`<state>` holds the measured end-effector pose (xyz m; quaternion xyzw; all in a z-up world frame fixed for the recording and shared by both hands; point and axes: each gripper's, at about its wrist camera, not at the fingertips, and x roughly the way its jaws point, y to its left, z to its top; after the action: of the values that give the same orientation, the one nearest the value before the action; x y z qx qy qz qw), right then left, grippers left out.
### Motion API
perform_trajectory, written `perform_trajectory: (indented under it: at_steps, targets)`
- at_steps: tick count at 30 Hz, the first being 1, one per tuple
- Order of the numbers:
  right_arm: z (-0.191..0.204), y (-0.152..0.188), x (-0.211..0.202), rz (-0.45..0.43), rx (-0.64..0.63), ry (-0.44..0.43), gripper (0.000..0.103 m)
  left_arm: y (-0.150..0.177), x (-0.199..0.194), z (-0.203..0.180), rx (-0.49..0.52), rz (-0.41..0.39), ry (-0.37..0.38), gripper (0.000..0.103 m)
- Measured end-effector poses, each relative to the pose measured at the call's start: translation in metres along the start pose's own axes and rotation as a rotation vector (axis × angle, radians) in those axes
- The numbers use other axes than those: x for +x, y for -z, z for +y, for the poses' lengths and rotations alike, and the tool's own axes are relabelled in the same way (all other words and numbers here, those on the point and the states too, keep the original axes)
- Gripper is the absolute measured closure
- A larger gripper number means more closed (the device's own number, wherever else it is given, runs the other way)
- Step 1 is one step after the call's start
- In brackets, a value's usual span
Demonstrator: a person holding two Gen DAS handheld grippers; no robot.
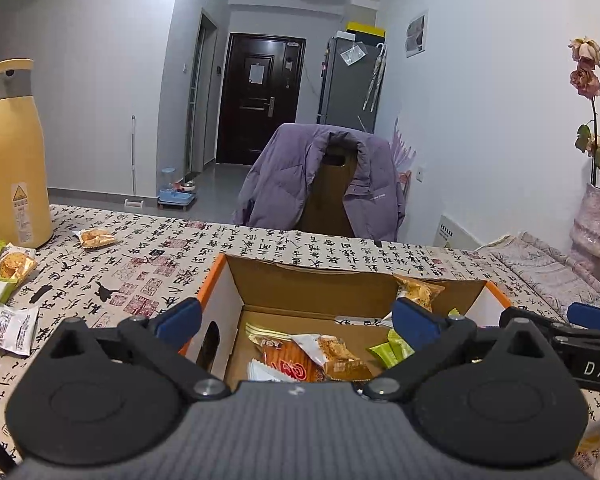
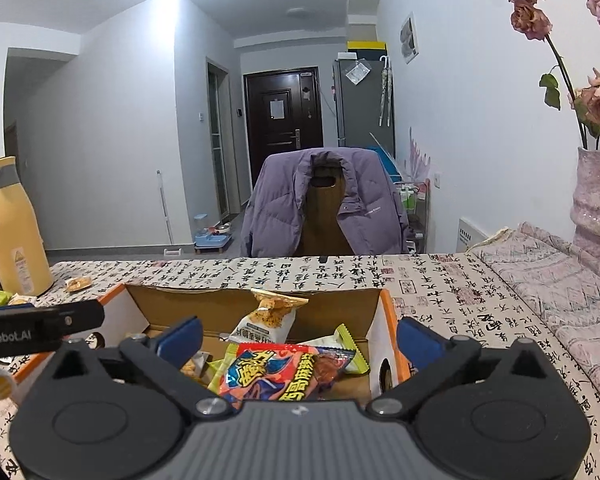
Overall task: Organize snacks
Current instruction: 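Move both grippers back above the snack pile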
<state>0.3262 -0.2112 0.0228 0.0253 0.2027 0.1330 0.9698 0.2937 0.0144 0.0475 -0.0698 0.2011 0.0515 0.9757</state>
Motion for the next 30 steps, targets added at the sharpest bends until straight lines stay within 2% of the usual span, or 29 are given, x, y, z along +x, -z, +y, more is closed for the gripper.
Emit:
perform_trajectory:
  at_steps: [8, 14, 21, 30]
  targets:
    - [0.002, -0.004, -0.003, -0.006, -0.007, -0.005, 0.0, -0.004, -0.005, -0.002, 0.0, -0.007, 0.002, 0.0]
    - [0.01, -0.008, -0.015, -0.002, -0.034, -0.018, 0.0, -0.013, -0.02, -0.007, 0.008, -0.024, 0.004, 0.0]
    - [0.012, -0.009, -0.038, -0.008, -0.061, -0.028, 0.0, -0.012, -0.035, -0.002, 0.008, -0.005, -0.015, 0.0]
    - [0.007, 0.011, -0.074, 0.02, -0.066, -0.039, 0.0, 0.004, -0.062, 0.002, 0.013, 0.019, -0.03, 0.0]
